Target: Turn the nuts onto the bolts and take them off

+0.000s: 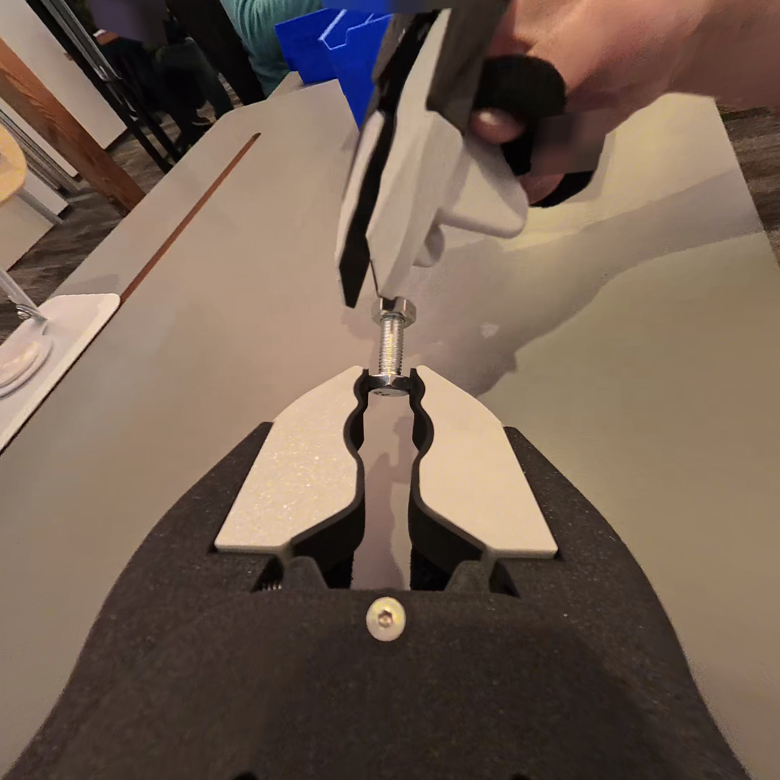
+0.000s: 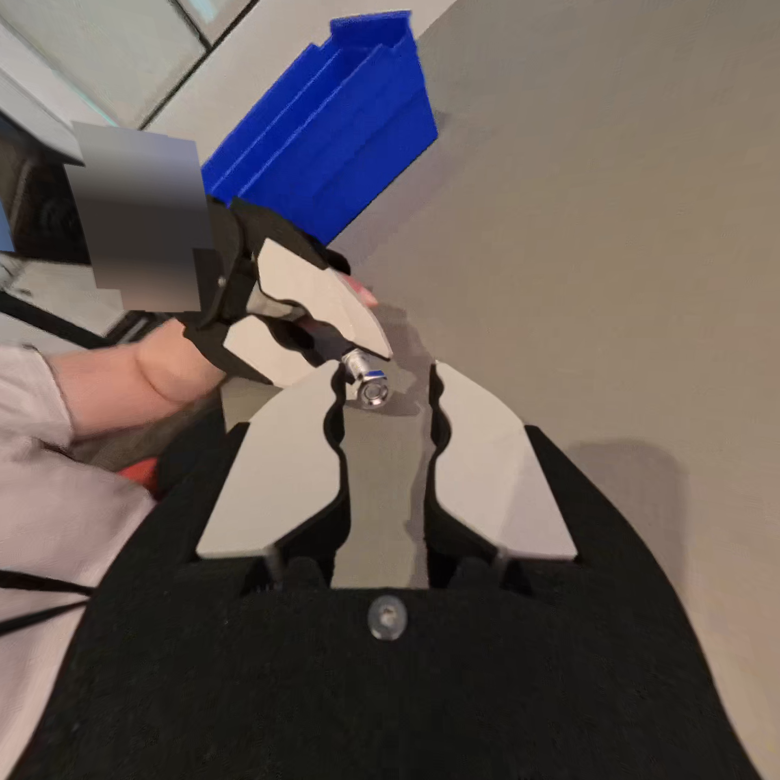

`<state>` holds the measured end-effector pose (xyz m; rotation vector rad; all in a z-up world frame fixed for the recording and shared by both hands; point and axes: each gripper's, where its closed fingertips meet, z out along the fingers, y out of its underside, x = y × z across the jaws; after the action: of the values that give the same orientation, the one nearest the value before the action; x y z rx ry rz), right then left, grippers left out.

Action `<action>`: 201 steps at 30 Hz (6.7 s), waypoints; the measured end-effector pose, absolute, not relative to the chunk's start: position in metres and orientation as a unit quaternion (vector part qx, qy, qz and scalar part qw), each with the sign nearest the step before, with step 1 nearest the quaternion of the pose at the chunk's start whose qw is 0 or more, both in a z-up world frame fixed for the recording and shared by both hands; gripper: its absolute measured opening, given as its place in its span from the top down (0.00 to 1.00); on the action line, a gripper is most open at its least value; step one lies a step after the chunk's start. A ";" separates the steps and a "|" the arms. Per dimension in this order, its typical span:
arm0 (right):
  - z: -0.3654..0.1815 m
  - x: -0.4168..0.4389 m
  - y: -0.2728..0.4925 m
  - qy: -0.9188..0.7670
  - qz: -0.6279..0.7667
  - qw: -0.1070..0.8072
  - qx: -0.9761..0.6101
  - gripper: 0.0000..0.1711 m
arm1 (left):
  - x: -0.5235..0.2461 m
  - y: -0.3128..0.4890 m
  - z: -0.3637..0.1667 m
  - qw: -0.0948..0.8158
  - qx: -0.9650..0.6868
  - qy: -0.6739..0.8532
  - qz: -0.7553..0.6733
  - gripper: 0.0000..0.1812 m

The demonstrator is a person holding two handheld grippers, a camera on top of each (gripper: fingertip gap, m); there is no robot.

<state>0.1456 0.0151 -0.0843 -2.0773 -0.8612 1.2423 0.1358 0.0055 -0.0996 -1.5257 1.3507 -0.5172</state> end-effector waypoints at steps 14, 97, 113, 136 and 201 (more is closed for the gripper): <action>-0.083 0.138 -0.003 -0.404 0.496 0.263 -0.723 0.90 | 0.136 0.002 -0.089 0.511 -0.619 0.552 -0.225 0.90; -0.069 0.142 -0.008 -0.325 0.519 0.282 -0.739 0.79 | 0.138 -0.005 -0.080 0.530 -0.591 0.560 -0.236 0.90; -0.083 0.142 -0.023 -0.613 0.299 0.454 -0.574 0.89 | 0.137 -0.020 -0.090 0.456 -0.603 0.577 -0.309 0.90; -0.086 0.143 -0.014 -0.368 0.506 0.217 -0.749 0.90 | 0.137 -0.008 -0.094 0.492 -0.603 0.581 -0.239 0.90; -0.073 0.142 -0.036 -0.603 0.375 0.385 -0.589 0.90 | 0.140 -0.033 -0.080 0.453 -0.583 0.580 -0.344 0.90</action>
<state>0.1419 -0.0357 -0.0735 -1.5009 -1.5364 0.9554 0.1397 -0.0328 -0.0804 -1.4382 1.4325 -0.8491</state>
